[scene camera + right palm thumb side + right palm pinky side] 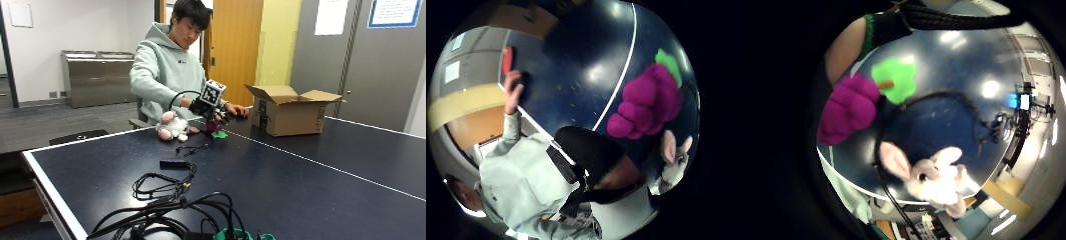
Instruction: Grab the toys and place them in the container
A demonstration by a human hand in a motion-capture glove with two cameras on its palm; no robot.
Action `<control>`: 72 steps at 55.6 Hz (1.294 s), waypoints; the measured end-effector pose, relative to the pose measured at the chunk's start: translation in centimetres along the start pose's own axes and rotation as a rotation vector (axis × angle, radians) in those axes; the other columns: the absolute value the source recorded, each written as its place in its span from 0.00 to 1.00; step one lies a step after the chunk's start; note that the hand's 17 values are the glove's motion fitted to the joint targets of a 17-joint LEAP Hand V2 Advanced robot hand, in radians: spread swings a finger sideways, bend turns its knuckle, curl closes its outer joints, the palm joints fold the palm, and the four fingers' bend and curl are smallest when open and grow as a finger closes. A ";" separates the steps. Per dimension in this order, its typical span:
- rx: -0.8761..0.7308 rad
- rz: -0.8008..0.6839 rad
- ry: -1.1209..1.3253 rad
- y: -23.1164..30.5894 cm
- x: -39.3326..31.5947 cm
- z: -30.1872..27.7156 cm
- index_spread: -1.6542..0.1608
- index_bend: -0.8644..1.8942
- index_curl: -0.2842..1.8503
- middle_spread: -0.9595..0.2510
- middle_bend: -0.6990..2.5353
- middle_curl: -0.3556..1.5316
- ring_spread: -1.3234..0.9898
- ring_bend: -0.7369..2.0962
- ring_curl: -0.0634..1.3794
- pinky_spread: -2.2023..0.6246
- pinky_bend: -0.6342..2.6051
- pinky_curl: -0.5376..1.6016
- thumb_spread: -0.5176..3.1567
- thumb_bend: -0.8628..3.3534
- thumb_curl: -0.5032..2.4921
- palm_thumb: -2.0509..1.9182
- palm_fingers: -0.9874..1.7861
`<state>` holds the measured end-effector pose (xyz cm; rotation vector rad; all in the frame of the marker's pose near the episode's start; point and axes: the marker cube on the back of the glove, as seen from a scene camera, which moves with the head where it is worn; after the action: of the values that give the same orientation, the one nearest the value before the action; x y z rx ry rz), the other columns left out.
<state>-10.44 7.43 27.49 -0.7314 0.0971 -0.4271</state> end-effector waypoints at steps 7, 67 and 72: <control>0.058 -0.055 -0.084 1.2 -7.4 4.4 0.74 0.40 0.28 0.79 0.24 0.31 0.57 0.31 0.20 0.80 0.46 0.43 0.44 0.20 0.25 0.51 0.31; 0.600 -0.010 -0.267 -6.1 -20.4 -33.6 0.78 0.65 0.54 0.62 0.53 0.58 0.42 0.69 0.49 0.64 0.56 0.52 0.32 0.22 0.45 0.64 0.70; 0.479 -0.075 -0.303 -8.2 -18.6 -33.3 0.78 0.56 0.54 0.62 0.48 0.58 0.42 0.69 0.50 0.65 0.57 0.53 0.37 0.20 0.44 0.61 0.49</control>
<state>-37.94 -11.21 7.00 -0.3206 -0.3102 -0.3872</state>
